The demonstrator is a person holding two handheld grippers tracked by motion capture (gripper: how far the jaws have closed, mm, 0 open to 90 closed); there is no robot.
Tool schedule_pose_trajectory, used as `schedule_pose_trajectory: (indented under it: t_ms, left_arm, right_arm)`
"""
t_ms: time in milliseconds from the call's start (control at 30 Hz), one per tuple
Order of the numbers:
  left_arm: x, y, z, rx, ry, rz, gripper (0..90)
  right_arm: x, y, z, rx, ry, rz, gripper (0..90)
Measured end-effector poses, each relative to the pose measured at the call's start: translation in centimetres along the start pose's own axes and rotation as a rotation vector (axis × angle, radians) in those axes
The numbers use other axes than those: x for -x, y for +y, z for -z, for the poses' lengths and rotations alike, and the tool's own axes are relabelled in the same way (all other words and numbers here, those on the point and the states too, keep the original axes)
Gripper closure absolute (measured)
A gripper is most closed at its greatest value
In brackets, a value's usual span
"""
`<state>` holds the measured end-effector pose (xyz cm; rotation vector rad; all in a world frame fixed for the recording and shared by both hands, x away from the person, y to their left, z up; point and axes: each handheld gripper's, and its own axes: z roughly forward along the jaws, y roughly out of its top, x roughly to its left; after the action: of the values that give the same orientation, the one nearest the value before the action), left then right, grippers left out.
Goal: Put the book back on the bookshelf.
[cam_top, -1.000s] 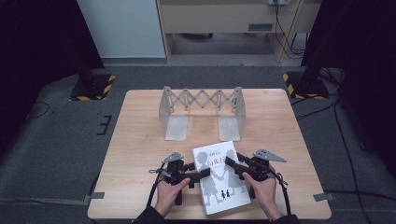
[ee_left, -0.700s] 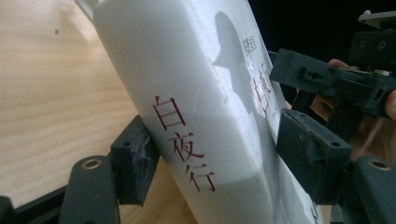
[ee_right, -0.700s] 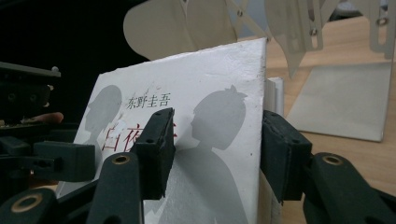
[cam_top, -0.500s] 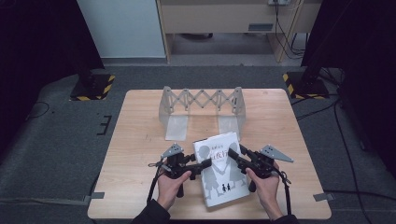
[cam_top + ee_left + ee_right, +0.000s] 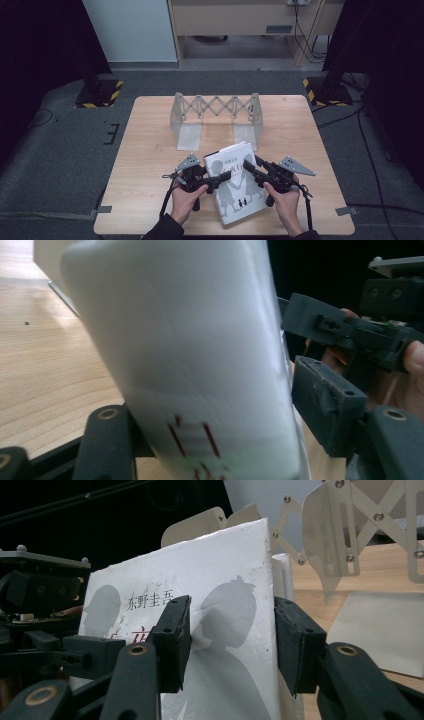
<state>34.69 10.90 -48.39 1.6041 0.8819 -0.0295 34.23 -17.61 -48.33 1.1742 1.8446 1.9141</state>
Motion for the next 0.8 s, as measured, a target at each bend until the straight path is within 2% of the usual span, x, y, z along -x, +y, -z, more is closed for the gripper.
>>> schedule_pose_trajectory:
  t_ms: [167, 300, 400, 533, 600, 700, 800]
  left_arm:
    - [-0.2, 0.2, 0.3, 0.001, -0.044, 0.034, 42.9]
    - [-0.1, 0.7, 0.5, -0.003, -0.051, 0.04, 45.3]
    - [0.2, 1.5, 1.1, 0.014, -0.047, 0.012, 47.3]
    - [0.7, 2.4, 1.9, 0.026, -0.037, -0.048, 49.8]
    - [1.0, 2.5, 2.2, 0.022, -0.027, -0.075, 50.1]
    - [1.1, 2.5, 2.3, 0.019, -0.026, -0.082, 50.4]
    - [1.2, 2.8, 2.3, 0.017, -0.022, -0.087, 50.8]
  right_arm:
    - [0.2, 0.1, 0.0, -0.014, 0.015, -0.018, 52.4]
    - [0.2, 0.3, 0.0, -0.014, 0.026, -0.02, 52.3]
    - [0.0, 0.6, -0.1, 0.0, 0.038, -0.015, 52.2]
    - [-0.5, 1.3, -0.3, 0.023, 0.064, 0.001, 52.3]
    - [-0.6, 1.5, -0.1, 0.015, 0.072, 0.0, 52.0]
    - [0.1, 1.5, 0.3, 0.016, 0.049, -0.014, 47.9]
    - [1.5, 1.3, 1.3, 0.011, -0.007, -0.041, 45.2]
